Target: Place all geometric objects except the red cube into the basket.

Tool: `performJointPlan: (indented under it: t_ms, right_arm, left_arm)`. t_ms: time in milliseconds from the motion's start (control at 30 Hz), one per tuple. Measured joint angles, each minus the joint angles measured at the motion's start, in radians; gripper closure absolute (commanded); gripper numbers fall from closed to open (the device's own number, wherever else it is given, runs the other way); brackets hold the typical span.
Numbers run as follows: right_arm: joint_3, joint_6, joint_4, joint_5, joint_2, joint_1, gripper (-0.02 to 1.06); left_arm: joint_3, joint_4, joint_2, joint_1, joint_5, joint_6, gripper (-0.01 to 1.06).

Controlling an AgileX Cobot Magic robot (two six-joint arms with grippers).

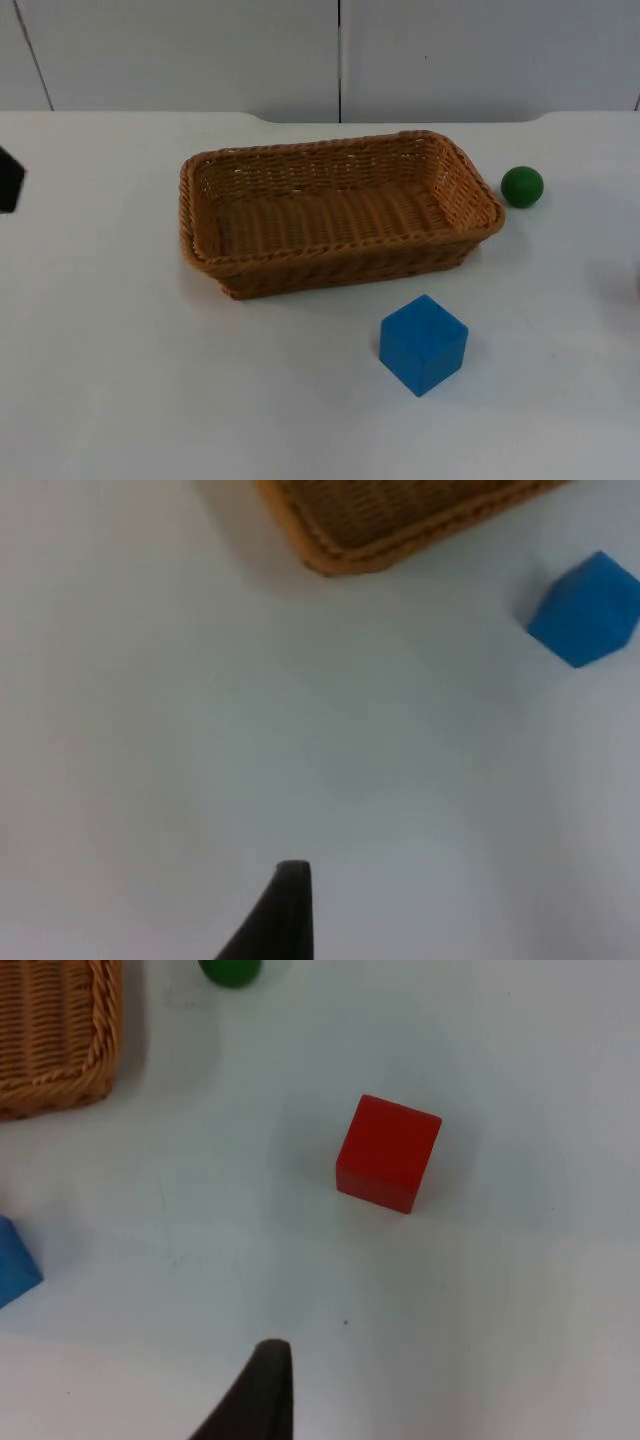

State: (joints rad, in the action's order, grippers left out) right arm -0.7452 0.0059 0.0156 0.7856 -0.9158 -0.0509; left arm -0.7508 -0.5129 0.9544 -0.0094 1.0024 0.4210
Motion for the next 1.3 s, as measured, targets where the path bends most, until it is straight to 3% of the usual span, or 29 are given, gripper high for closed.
performJointPlan:
  t_ms: [200, 267, 400, 433, 567, 833, 1300]
  right_arm:
    - [0.000, 0.000, 0.000, -0.006, 0.000, 0.000, -0.01]
    - [0.000, 0.000, 0.000, -0.006, 0.000, 0.000, -0.01]
    - [0.000, 0.000, 0.000, -0.008, 0.000, 0.000, -0.01]
    - [0.000, 0.000, 0.000, -0.008, 0.000, 0.000, -0.01]
    - [0.000, 0.000, 0.000, -0.010, 0.000, 0.000, -0.01]
    - [0.000, 0.000, 0.000, -0.010, 0.000, 0.000, -0.01]
    - [0.000, 0.002, 0.000, -0.010, 0.000, 0.000, -0.01]
  left_arm:
    - [-0.077, 0.070, 0.173, -0.317, -0.138, -0.080, 0.07]
    - [-0.090, 0.094, 0.192, -0.351, -0.149, -0.102, 0.07]
    - [-0.216, 0.375, 0.392, -0.628, -0.182, -0.319, 0.07]
    - [-0.216, 0.375, 0.392, -0.628, -0.182, -0.319, 0.07]
    - [-0.333, 0.532, 0.581, -0.799, -0.185, -0.428, 0.07]
    - [-0.522, 0.599, 0.878, -0.944, -0.190, -0.447, 0.07]
    - [-0.763, 0.629, 1.192, -0.973, -0.202, -0.447, 0.12]
